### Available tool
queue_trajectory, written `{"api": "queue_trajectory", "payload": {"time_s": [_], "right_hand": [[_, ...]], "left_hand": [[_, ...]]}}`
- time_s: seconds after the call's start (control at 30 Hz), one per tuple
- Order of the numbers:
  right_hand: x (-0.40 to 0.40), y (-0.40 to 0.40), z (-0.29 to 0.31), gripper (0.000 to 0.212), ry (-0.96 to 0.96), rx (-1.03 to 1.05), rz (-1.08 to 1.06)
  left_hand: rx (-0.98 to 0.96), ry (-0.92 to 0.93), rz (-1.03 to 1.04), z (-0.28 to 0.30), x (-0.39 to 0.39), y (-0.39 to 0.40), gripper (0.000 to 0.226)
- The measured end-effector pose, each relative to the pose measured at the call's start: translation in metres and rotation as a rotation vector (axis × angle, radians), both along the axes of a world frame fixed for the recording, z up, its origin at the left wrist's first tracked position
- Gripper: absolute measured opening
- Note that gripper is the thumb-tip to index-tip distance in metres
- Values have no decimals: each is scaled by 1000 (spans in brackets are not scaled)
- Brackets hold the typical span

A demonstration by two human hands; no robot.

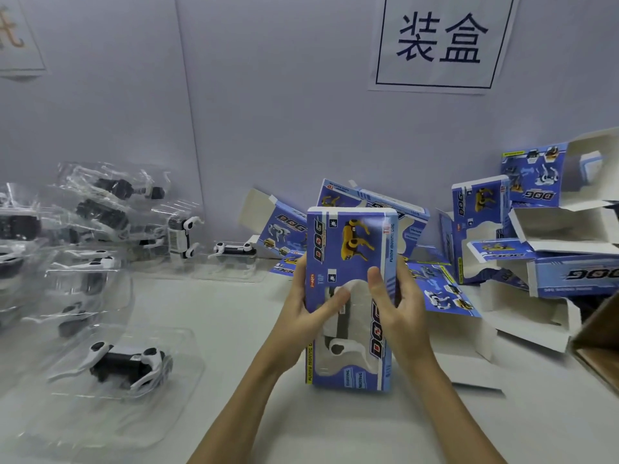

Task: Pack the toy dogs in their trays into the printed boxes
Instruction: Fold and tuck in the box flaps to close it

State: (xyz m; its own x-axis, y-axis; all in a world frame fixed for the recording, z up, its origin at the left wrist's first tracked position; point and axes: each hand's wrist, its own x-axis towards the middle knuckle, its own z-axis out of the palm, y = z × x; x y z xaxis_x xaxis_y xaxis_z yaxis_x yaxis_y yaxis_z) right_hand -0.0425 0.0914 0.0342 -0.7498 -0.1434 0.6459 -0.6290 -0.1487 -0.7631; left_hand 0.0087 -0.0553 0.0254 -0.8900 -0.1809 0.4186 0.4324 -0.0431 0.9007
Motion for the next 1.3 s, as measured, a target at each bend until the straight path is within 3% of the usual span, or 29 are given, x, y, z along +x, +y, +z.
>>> {"api": "queue_trajectory", "payload": {"time_s": [0.1, 0.23, 0.37, 0.47, 0.57, 0.7, 0.77, 0.83, 0.9, 1.03, 1.1, 1.2, 1.3], "right_hand": [[-5, 6, 1, 25, 31, 26, -36], [-2, 1, 4, 42, 56, -2, -127], [1, -2, 0, 21, 82, -39, -141], [3, 0, 0, 32, 40, -78, -98], [2, 2, 2, 39, 53, -80, -128], [2, 3, 3, 17, 10, -77, -91], [4, 1, 2, 32, 7, -144, -43], [1, 1, -1, 49, 27, -161, -49], [1, 2, 1, 45, 42, -113, -64], [-2, 3, 2, 38, 134, 0, -49], [0, 2, 2, 36, 153, 2, -108], [0, 2, -2, 23, 284, 26, -372], [-3, 2, -4, 16, 487, 114, -619]], "left_hand": [[-22, -25, 26, 0, 0, -2, 65], [-78, 16, 91, 2, 0, -4, 51], [34, 23, 128, 4, -3, 0, 52], [71, 38, 108, 6, -2, 6, 35], [99, 58, 114, 8, -2, 9, 32], [70, 123, 163, 6, -4, 12, 35], [48, 166, 184, 4, -6, 11, 53], [-3, 186, 219, 4, -5, 11, 54], [-95, 202, 287, 3, -7, 11, 40], [-118, 194, 327, 1, -7, 13, 43], [-105, 205, 291, -3, -10, 10, 38], [-64, 184, 229, -5, -9, 7, 28], [-153, 240, 371, -3, -7, 13, 34]]}}
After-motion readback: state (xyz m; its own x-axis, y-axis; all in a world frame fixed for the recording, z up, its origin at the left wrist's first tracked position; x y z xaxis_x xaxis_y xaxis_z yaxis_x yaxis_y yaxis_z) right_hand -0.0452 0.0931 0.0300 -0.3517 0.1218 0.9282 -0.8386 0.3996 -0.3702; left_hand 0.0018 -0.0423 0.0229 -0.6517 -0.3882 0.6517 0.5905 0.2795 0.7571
